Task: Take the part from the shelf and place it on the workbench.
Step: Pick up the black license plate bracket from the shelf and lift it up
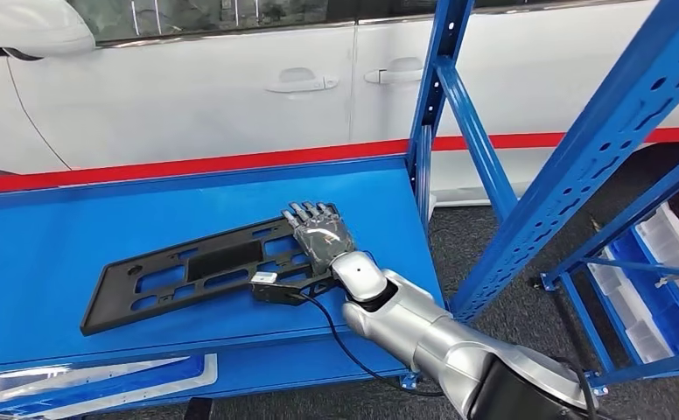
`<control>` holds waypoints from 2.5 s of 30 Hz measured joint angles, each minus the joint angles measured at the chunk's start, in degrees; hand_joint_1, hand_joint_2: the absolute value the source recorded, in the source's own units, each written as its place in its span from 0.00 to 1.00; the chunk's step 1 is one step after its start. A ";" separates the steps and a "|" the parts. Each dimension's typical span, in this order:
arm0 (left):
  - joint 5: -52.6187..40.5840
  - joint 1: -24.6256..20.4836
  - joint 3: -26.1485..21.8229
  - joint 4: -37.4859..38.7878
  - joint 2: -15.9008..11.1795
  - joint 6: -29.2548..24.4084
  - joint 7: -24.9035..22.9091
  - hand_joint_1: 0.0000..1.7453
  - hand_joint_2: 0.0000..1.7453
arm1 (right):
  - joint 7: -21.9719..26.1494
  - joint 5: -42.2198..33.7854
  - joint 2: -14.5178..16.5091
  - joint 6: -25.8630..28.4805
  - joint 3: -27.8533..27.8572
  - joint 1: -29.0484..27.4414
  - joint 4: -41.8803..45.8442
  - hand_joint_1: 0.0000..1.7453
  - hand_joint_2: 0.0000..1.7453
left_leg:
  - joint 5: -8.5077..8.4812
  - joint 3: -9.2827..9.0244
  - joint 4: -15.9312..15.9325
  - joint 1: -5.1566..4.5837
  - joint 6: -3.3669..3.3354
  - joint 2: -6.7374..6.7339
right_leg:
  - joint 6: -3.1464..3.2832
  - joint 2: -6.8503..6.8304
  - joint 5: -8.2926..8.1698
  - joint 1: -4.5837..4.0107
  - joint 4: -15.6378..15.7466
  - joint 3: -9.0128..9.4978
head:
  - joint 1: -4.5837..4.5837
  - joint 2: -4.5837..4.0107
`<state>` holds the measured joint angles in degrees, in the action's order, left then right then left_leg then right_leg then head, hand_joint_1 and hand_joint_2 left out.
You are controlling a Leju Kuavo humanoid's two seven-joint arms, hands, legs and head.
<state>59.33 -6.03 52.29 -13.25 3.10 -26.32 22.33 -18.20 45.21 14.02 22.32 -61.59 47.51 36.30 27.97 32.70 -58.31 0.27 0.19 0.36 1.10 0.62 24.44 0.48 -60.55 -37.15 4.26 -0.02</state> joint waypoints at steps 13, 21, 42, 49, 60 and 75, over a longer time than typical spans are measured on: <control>0.79 -0.04 0.00 0.00 0.03 0.07 1.15 0.00 0.00 | 0.74 -1.10 -0.03 -0.18 0.00 0.33 0.36 1.00 1.00 | -1.70 1.38 0.26 -0.03 0.34 -0.11 | 0.19 0.18 0.34 0.13 0.67 1.16 | 0.35 0.01; 0.61 -0.05 0.00 0.00 0.16 0.02 2.09 0.00 1.00 | 0.56 -1.10 -0.54 -0.15 0.00 0.50 0.48 1.00 1.00 | -2.50 0.37 1.75 0.16 -1.50 -0.28 | -1.55 -0.17 7.09 0.07 -12.06 -4.30 | 0.00 0.01; 2.49 0.11 0.01 0.00 0.06 -3.59 -0.58 0.00 1.00 | -1.53 -1.10 -3.65 5.41 1.63 0.43 10.69 1.00 1.00 | -2.33 2.96 -1.73 0.18 0.68 -0.17 | 0.58 0.10 1.28 0.03 0.78 2.18 | 0.48 0.01; 2.67 0.25 -0.03 0.00 -0.16 -5.65 -4.50 0.00 1.00 | -2.97 0.02 -5.83 5.71 3.58 0.82 18.22 1.00 1.00 | -2.58 1.66 0.91 0.25 -1.46 -0.23 | -1.30 -0.12 4.79 0.04 -5.11 -0.78 | 0.25 0.00; 2.75 -0.12 -0.03 0.00 -0.55 -8.90 -7.38 0.00 1.00 | -3.35 1.11 -8.29 7.30 5.35 1.59 30.28 1.00 1.00 | -1.69 2.01 -0.56 -0.19 -0.68 -0.03 | -0.16 -0.01 0.57 -0.33 -0.08 0.55 | 0.10 0.01; 2.92 -0.21 -0.03 0.01 -1.59 -8.92 -10.19 0.00 1.00 | -1.16 0.74 -9.25 9.93 6.01 1.17 37.88 1.00 1.00 | 0.20 -1.10 0.32 0.04 0.11 0.05 | -0.73 -0.34 -2.19 0.16 0.81 -0.76 | 0.40 0.00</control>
<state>62.25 -6.24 52.26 -13.24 1.51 -35.23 12.14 -19.37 45.95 4.77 32.25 -55.58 48.68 74.18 28.17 31.60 -57.99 0.32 0.29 0.40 0.36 0.27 22.25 0.64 -59.74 -37.91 4.67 -0.02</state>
